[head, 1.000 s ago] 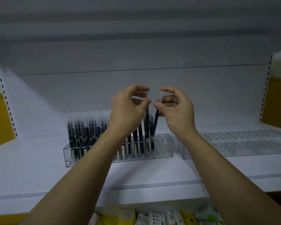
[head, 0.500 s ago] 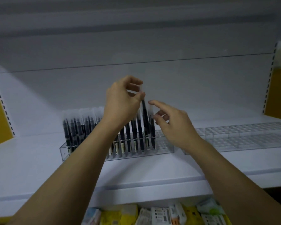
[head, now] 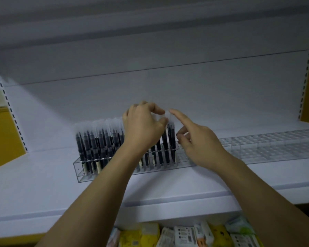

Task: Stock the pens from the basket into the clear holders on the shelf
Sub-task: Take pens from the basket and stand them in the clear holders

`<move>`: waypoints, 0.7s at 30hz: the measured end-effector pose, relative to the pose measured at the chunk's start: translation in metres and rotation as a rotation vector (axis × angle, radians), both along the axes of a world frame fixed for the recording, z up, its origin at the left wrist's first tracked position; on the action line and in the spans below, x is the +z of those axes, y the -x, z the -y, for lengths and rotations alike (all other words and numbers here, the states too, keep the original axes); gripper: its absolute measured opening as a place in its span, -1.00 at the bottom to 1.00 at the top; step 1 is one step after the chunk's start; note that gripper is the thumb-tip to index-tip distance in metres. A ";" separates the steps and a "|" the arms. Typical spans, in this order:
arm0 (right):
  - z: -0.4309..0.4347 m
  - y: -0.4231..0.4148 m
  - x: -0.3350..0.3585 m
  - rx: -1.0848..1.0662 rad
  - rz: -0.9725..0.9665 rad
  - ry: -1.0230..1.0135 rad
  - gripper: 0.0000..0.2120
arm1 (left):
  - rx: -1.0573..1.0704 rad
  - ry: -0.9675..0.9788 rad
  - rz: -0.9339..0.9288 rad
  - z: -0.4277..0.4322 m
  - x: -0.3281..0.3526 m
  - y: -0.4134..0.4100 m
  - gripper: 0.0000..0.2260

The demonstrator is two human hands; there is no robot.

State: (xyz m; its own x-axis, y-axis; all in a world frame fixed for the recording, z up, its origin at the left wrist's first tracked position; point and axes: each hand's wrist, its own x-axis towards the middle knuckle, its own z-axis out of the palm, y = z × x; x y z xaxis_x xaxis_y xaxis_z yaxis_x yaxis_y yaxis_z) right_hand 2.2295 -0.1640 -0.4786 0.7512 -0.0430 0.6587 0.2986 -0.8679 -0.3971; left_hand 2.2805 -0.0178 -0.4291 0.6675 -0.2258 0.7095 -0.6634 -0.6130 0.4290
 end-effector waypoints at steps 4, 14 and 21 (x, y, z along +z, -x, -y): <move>-0.001 0.003 0.000 -0.005 -0.021 0.024 -0.32 | -0.030 -0.004 -0.008 -0.004 0.001 0.000 -0.88; -0.001 0.026 0.009 0.047 -0.030 -0.137 -0.21 | -0.017 -0.035 0.059 -0.018 -0.004 0.027 -0.71; -0.006 0.071 0.007 -0.026 -0.017 -0.064 -0.36 | -0.022 -0.044 0.157 -0.031 -0.023 0.067 -0.72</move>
